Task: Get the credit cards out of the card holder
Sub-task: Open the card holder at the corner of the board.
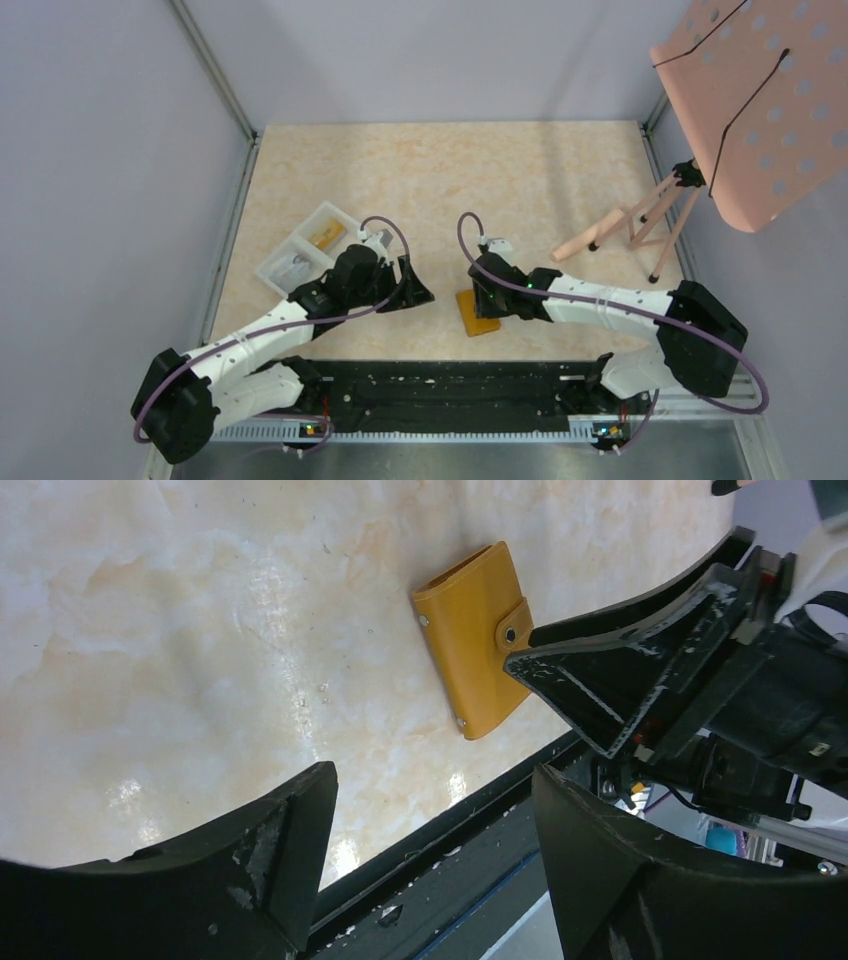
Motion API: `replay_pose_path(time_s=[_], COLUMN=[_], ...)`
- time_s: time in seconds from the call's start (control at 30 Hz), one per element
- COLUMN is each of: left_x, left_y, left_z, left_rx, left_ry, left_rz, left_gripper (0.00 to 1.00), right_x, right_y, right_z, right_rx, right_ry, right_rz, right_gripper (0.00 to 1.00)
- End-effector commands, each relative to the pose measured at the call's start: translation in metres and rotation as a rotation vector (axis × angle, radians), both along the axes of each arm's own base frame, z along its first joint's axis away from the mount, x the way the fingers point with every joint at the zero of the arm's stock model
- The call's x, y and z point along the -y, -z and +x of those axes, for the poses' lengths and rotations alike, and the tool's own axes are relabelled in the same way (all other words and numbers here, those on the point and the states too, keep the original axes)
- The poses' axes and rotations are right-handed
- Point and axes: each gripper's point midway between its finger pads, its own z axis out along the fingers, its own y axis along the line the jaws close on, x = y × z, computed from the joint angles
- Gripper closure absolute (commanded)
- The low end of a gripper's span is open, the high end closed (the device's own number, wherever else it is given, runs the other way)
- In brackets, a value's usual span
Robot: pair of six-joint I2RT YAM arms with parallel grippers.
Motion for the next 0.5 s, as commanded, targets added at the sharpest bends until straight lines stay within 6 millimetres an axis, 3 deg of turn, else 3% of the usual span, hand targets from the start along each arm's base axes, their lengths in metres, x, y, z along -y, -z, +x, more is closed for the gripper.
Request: replay_pose_path(time_s=[0.0, 0.47], left_x=[0.005, 0.004], left_y=[-0.011, -0.007], left_z=[0.006, 0.003], left_rx=[0.048, 0.05], left_ry=[-0.019, -0.018], left_rz=[-0.048, -0.043], left_gripper=[0.24, 0.24], right_x=[-0.008, -0.01], right_y=[-0.012, 0.008], right_z=[0.015, 0.019], right_rx=[0.067, 0.052], right_ry=[0.02, 0.014], right_rz=[-0.023, -0.074], right_gripper=[0.63, 0.66])
